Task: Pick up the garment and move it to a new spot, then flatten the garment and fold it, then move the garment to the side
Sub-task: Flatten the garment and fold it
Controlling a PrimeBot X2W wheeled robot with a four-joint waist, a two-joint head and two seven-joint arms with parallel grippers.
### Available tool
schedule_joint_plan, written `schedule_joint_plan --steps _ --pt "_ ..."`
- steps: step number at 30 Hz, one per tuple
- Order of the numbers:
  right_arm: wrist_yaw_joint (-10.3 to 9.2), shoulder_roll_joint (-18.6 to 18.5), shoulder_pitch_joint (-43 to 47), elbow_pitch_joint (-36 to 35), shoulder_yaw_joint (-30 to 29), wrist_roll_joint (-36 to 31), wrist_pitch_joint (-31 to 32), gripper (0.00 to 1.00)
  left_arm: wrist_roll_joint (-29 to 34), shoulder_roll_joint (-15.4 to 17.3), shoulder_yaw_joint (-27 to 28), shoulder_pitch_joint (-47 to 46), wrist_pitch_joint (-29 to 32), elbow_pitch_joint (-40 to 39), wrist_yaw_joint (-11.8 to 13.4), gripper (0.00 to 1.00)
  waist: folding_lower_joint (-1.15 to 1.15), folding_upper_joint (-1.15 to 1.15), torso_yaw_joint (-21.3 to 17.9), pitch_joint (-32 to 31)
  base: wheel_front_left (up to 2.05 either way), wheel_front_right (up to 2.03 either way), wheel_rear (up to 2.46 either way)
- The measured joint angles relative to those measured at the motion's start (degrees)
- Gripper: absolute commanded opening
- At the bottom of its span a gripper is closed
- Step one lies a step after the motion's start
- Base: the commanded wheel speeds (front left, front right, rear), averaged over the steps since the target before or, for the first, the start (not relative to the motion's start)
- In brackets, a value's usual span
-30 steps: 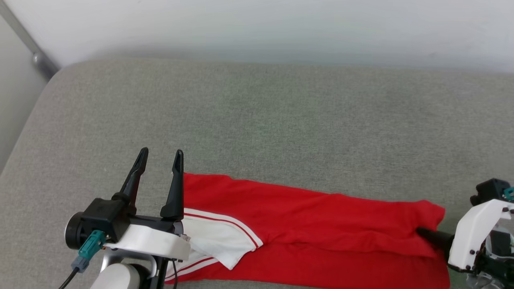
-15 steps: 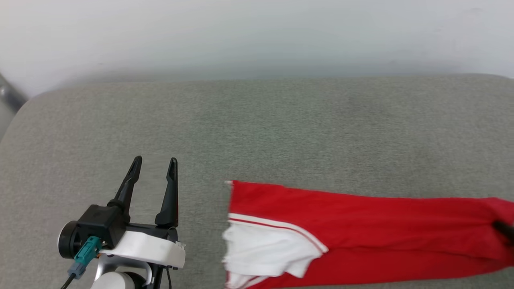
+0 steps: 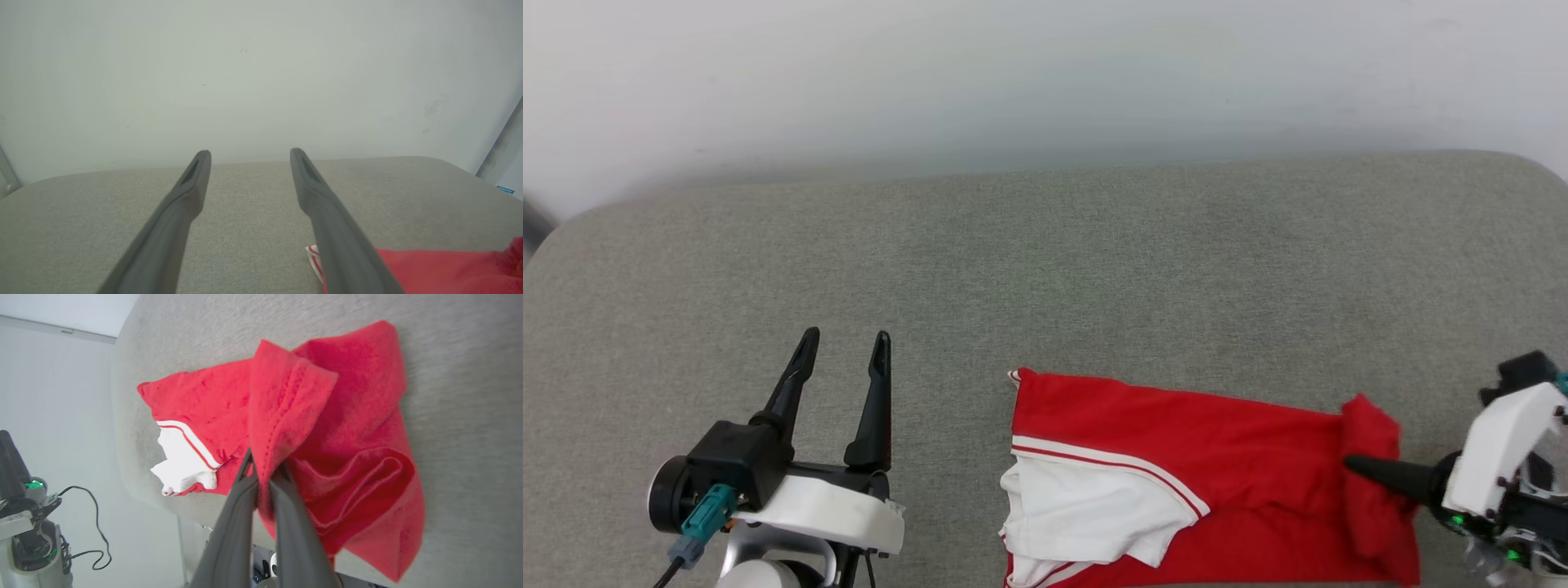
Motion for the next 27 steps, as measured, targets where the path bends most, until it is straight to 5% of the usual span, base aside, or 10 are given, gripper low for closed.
schedule_joint_plan --steps 8,18,20,21,27 --pt "0.0 4.3 -1.4 1.5 9.2 11.1 -1.4 0.0 -0.2 -0.3 -1.3 -0.4 0.6 0.6 -0.7 1.0 0.0 0.0 2.9 -0.4 0.0 0.0 0.0" --pt "0.0 4.6 -3.7 8.1 27.1 21.2 -15.5 0.0 -0.6 -1.0 -2.5 -1.9 0.6 1.7 -1.5 1.0 0.0 0.0 8.1 0.7 0.0 0.0 0.0" --pt "0.0 4.6 -4.6 9.4 29.1 20.0 -18.3 0.49 -0.7 -1.2 -2.5 -2.3 0.4 1.9 -1.5 1.0 0.0 0.0 8.6 1.4 0.0 0.0 0.0" --pt "0.0 4.6 -4.8 10.1 30.0 19.0 -19.9 1.0 -0.7 -1.3 -2.5 -2.4 0.3 2.0 -1.5 1.0 0.0 0.0 8.8 1.7 0.0 0.0 0.0" --pt "0.0 3.8 -6.8 11.0 35.0 17.6 -25.0 1.0 -0.7 -1.5 -2.6 -2.7 -0.2 2.6 -1.5 1.0 0.0 0.0 8.8 2.8 0.0 0.0 0.0"
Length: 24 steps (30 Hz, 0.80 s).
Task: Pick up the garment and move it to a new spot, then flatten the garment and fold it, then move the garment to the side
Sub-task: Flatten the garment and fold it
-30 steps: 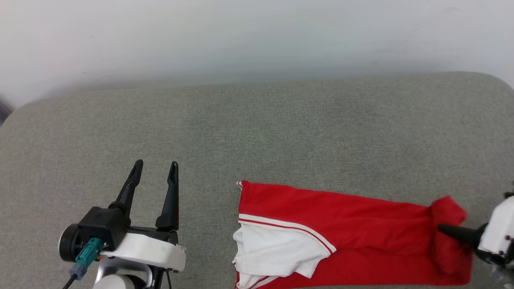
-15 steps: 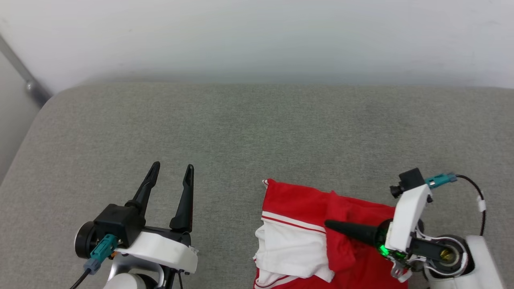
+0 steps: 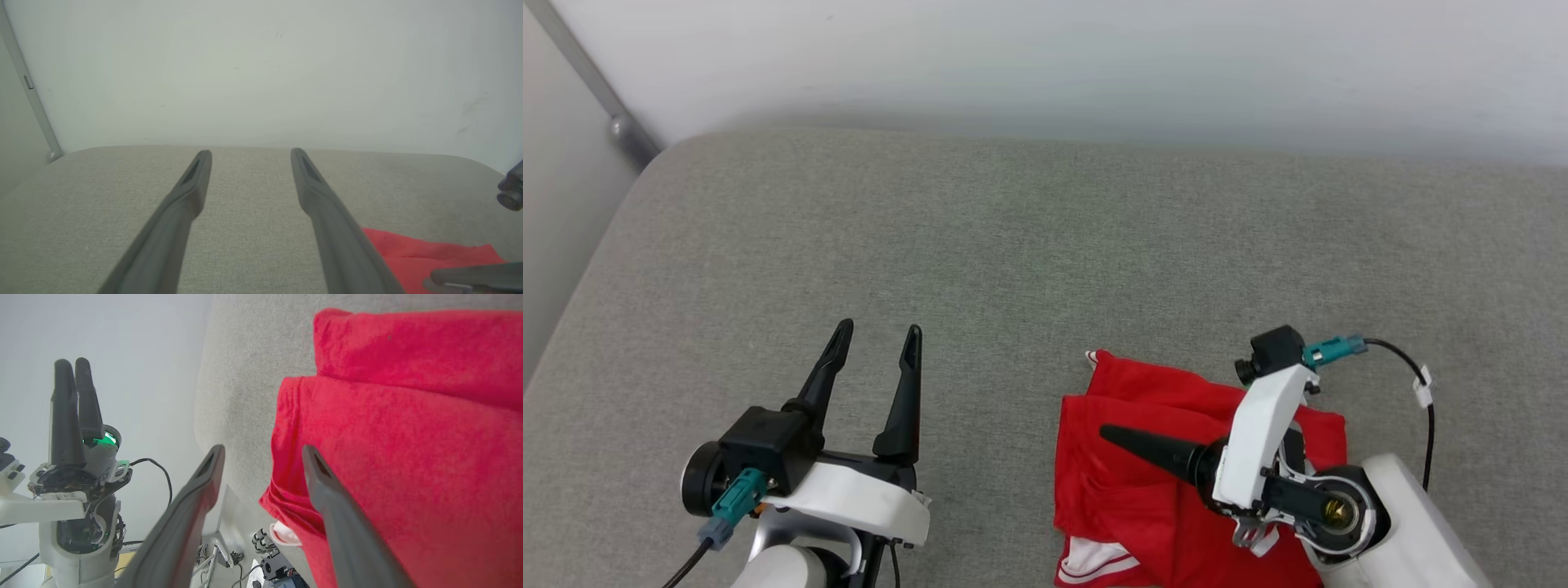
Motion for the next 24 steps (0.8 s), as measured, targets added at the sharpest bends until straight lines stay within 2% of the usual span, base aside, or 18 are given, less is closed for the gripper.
schedule_joint_plan --steps 4,8,10,13,17,20,24 --pt "0.0 -4.0 -1.4 -5.2 3.4 -2.1 -5.2 1.0 -0.1 0.0 0.0 -0.1 -0.2 0.5 0.1 1.0 0.0 0.0 -1.0 -0.1 0.0 0.0 0.0" --pt "0.0 -11.0 -2.0 -10.0 5.5 -11.5 -15.0 1.0 -0.2 0.2 0.3 0.0 -0.3 0.8 0.4 1.0 0.0 0.0 -2.2 -0.6 0.0 0.0 0.0" --pt "0.0 -14.3 -1.7 -10.6 4.7 -17.4 -19.6 1.0 -0.3 0.4 0.6 0.1 -0.3 1.0 0.7 1.0 0.0 0.0 -3.0 -0.9 0.0 0.0 0.0" --pt "0.0 -16.5 0.4 -10.7 0.9 -24.5 -25.0 1.0 -0.4 0.7 1.0 0.5 -0.5 1.3 1.1 1.0 0.0 0.0 -4.3 -1.5 0.0 0.0 0.0" --pt "0.0 -17.3 4.9 -11.8 -6.4 -32.9 -31.2 1.0 -0.8 0.9 1.9 1.6 -0.9 1.9 1.9 1.0 0.0 0.0 -5.8 -2.4 0.0 0.0 0.0" --pt "0.01 -15.9 8.7 -14.1 -11.3 -38.0 -35.9 1.0 -1.0 1.1 2.5 2.9 -1.3 2.4 2.5 1.0 0.0 0.0 -6.9 -3.2 0.0 0.0 0.0" --pt "0.01 -13.6 12.5 -17.5 -14.3 -41.8 -41.3 1.0 -1.5 1.3 3.1 4.4 -1.6 3.1 2.9 1.0 0.0 0.0 -7.8 -4.6 0.0 0.0 0.0"
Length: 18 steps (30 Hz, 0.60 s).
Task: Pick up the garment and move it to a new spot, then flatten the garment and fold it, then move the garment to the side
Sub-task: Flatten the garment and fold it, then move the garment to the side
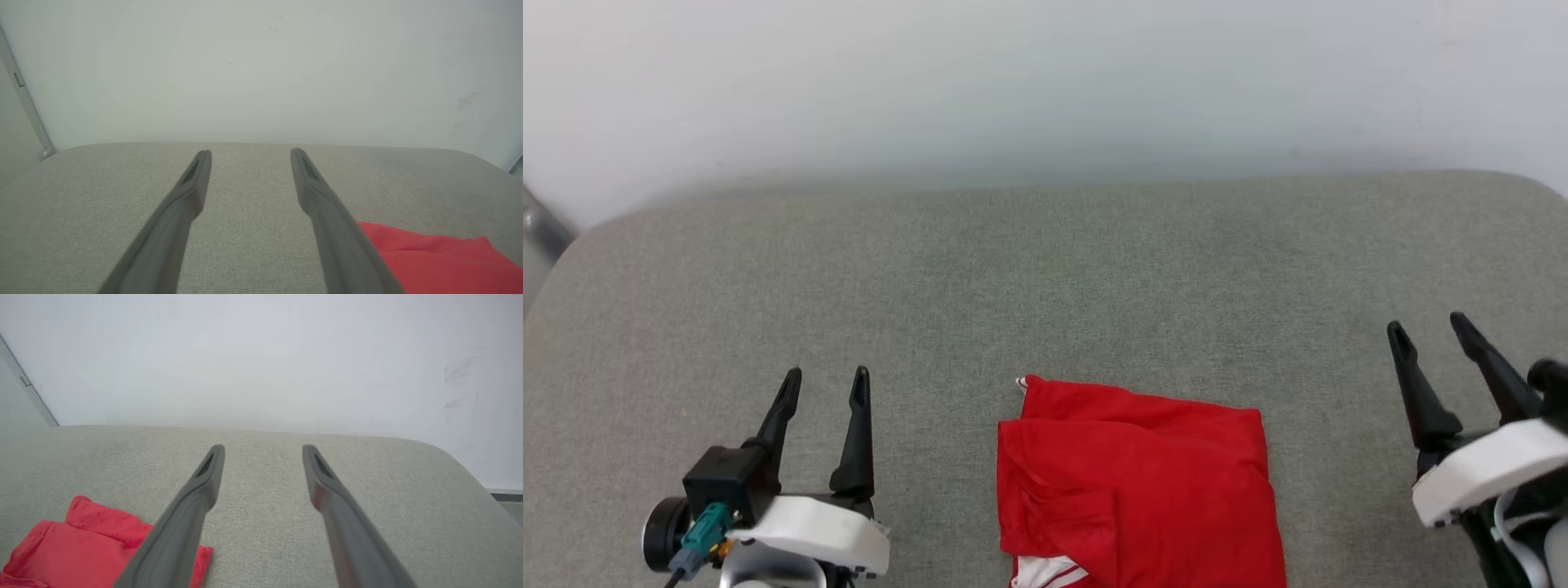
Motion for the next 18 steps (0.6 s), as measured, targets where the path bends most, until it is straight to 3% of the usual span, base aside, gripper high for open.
schedule_joint_plan --steps 8,18 --pt "-0.01 4.7 7.2 -5.4 -0.8 -2.9 -5.0 1.0 -0.9 -0.1 0.0 3.0 -0.3 1.0 0.6 1.0 0.0 0.0 -0.4 -2.2 0.0 0.0 0.0" --pt "0.0 5.6 8.3 -7.4 -0.9 -3.9 -4.0 1.0 -1.1 0.2 0.1 4.3 -0.6 1.2 1.1 1.0 0.0 0.0 -0.4 -2.5 0.0 0.0 0.0"
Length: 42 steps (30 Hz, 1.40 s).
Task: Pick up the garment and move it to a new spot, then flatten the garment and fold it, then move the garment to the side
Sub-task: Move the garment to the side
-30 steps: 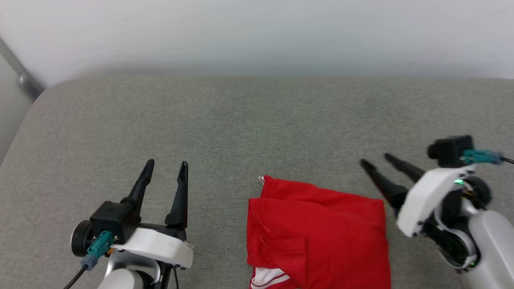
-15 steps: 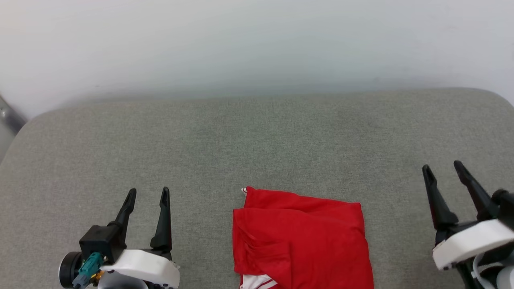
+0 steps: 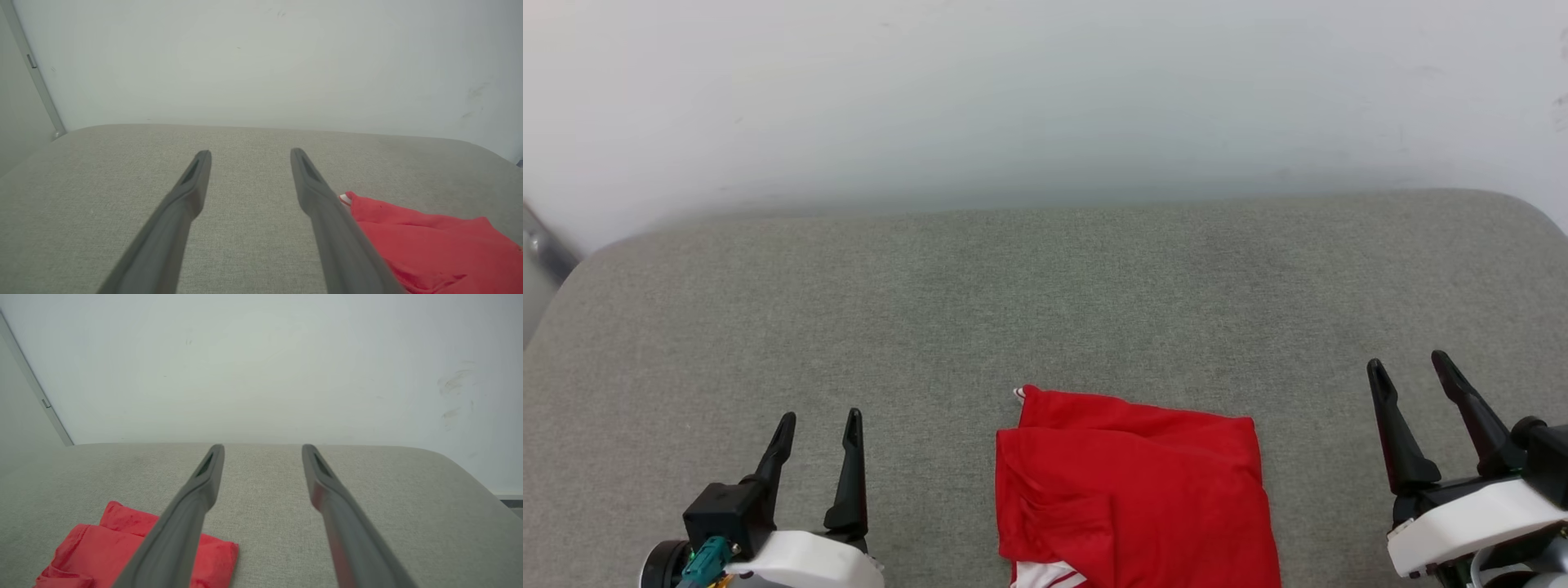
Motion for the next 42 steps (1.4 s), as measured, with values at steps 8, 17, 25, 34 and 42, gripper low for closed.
schedule_joint_plan --steps 8,17,25,34,42 --pt "0.0 1.0 0.1 0.3 -2.1 2.7 3.0 1.0 0.6 0.5 0.0 -0.2 -0.2 -0.6 0.5 1.0 0.0 0.0 0.5 0.1 0.0 0.0 0.0" --pt "-0.01 -2.2 -0.3 8.7 -15.5 15.4 19.2 1.0 0.8 0.3 1.9 -0.8 -1.2 -2.4 1.0 1.0 0.0 0.0 2.0 0.5 0.0 0.0 0.0" --pt "-0.01 -6.4 -2.7 21.7 -21.7 26.0 40.1 1.0 1.6 -1.0 2.2 -1.6 -1.7 -2.8 0.5 1.0 0.0 0.0 4.8 1.7 0.0 0.0 0.0" --pt "-0.01 3.8 -8.2 25.2 -20.2 38.8 56.1 1.0 2.7 -2.4 2.0 -4.5 -1.7 -2.0 -0.9 1.0 0.0 0.0 7.3 5.8 0.0 0.0 0.0" --pt "0.01 6.7 -12.4 29.2 -17.0 45.8 60.0 1.0 3.7 -2.7 1.3 -7.6 -1.8 -1.2 -2.0 1.0 0.01 0.0 8.9 8.7 0.0 0.0 0.0"
